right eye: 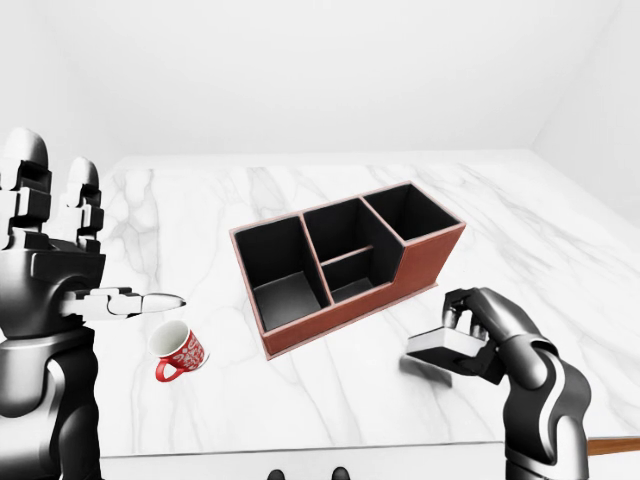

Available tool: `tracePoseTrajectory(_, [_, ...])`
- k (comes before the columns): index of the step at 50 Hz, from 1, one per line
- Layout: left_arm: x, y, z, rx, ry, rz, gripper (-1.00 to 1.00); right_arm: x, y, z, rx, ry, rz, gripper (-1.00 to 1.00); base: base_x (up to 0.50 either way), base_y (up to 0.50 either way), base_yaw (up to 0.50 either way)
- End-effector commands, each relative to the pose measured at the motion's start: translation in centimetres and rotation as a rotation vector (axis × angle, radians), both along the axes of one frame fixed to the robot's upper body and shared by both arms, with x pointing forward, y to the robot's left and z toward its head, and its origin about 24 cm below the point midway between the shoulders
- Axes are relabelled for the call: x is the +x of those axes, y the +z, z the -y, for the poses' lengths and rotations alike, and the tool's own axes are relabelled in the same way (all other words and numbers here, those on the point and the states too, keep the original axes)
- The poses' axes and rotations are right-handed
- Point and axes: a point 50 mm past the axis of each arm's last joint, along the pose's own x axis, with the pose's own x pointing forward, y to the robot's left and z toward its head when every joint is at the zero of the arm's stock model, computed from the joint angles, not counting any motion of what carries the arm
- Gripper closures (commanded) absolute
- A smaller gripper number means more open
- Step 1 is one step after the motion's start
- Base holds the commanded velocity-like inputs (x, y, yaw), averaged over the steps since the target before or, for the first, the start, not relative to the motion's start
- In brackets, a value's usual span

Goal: Pick up the book and place it in the back compartment of the caddy.

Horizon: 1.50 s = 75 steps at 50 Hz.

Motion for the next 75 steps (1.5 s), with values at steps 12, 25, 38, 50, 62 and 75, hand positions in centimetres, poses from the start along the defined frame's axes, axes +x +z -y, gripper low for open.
tracePoseTrajectory(12, [0.0, 0.2, -0.1, -0.004, 0.002, 0.007, -1.00, -1.3, 7.0, -2.0, -0.142, 0.030, 0.300, 1.00, 0.00, 0.00, 0.00])
tracePoseTrajectory(25, [0.0, 0.1, -0.1, -0.004, 0.003, 0.005, -1.00, -1.4, 9.3, -2.9, -0.204, 0.059, 0.392, 1.00, 0.00, 0.00, 0.00])
tracePoseTrajectory(38, [0.1, -0.1, 0.0, -0.001, 0.001, -0.006, -1.00, -1.2, 11.3, -3.9, -0.267, 0.097, 0.467, 1.00, 0.00, 0.00, 0.00])
tracePoseTrajectory(50, [0.2, -0.1, 0.0, 0.000, 0.001, -0.009, -1.00, -1.2, 12.1, -5.1, -0.300, 0.131, 0.509, 1.00, 0.00, 0.00, 0.00])
tracePoseTrajectory(62, [0.1, 0.0, 0.0, 0.000, 0.001, -0.001, -1.00, -1.5, 12.2, -6.2, -0.308, 0.154, 0.531, 1.00, 0.00, 0.00, 0.00])
tracePoseTrajectory(75, [0.0, 0.1, 0.0, -0.002, 0.001, 0.003, -1.00, -1.9, 13.4, -7.4, -0.339, 0.181, 0.600, 1.00, 0.00, 0.00, 0.00])
